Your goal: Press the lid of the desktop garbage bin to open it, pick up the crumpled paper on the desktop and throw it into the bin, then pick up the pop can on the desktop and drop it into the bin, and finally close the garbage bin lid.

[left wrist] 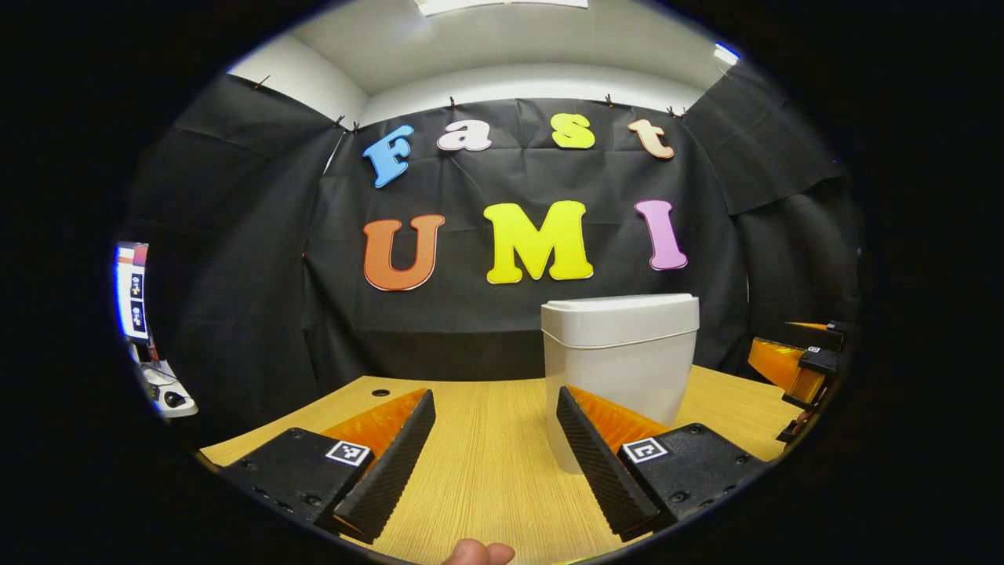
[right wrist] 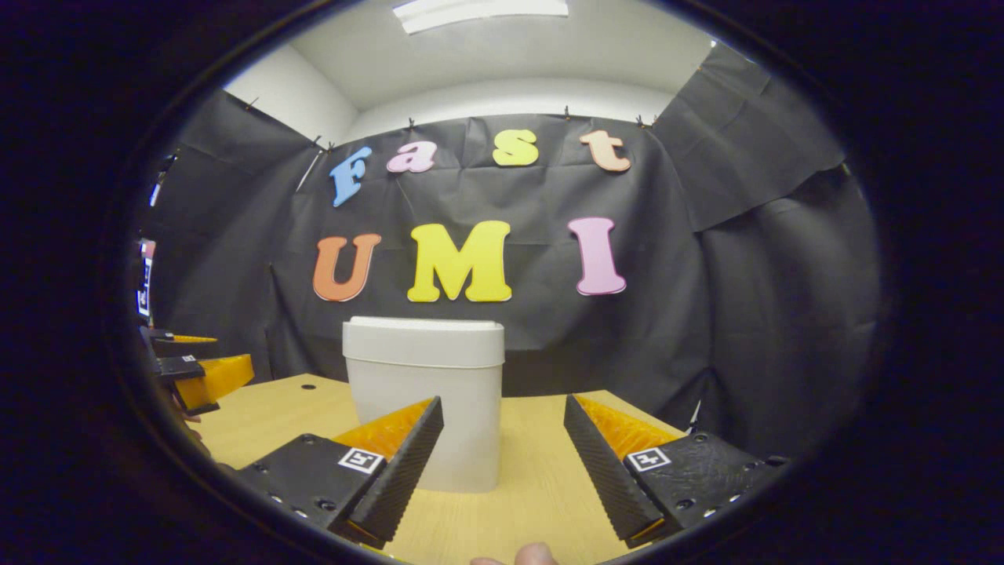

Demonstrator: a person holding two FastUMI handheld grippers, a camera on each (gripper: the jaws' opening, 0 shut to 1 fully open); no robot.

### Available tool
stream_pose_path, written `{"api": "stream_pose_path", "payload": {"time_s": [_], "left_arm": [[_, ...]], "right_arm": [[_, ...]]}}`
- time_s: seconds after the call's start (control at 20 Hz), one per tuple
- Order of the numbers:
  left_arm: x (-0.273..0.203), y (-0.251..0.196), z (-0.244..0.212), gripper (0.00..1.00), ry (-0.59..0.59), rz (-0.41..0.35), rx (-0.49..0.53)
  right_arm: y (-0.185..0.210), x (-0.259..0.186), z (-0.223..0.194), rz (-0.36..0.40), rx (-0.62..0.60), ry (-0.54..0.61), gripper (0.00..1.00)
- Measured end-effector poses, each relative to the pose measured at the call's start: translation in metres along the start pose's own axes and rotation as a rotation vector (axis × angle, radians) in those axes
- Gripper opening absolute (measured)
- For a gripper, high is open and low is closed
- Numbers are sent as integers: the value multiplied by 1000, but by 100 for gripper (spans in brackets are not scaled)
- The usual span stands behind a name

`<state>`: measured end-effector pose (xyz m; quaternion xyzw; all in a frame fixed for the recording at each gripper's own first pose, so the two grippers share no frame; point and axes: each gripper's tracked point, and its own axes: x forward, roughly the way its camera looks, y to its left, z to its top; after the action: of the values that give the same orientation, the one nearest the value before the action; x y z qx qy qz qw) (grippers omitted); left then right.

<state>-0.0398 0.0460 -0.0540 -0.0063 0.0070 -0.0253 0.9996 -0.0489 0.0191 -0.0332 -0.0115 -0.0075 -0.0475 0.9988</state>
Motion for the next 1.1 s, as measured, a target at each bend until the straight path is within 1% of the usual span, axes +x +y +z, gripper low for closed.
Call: {"api": "stream_pose_path", "payload": {"time_s": [0.15,0.3,0.4,0.65,0.7,0.75,0.8,0.85,0.95,1.1], "left_arm": [[4,-6,-4,100,7,-17,-15],[6,5,-10,100,23,11,-18],[7,6,-9,100,21,10,-31],[8,1,-12,100,24,0,-21],[8,0,-13,100,24,-1,-20],[8,-2,-13,100,25,-3,-18],[8,-1,-13,100,26,-2,-16],[8,-2,-13,100,26,0,-14],[6,-3,-10,100,20,-1,-13],[3,0,-3,100,-1,19,4]], "right_arm": [[-1,-4,1,-6,-21,-2,96],[3,-7,-1,0,-17,6,96],[2,-7,0,-5,-27,1,96],[0,-11,3,-22,-46,-13,96],[2,-12,2,-23,-46,-12,94],[3,-12,2,-24,-43,-12,96],[3,-12,3,-27,-39,-14,94],[5,-11,2,-24,-39,-15,96],[9,-11,0,-17,-42,-15,96],[9,-11,1,-15,-34,-19,96]]}}
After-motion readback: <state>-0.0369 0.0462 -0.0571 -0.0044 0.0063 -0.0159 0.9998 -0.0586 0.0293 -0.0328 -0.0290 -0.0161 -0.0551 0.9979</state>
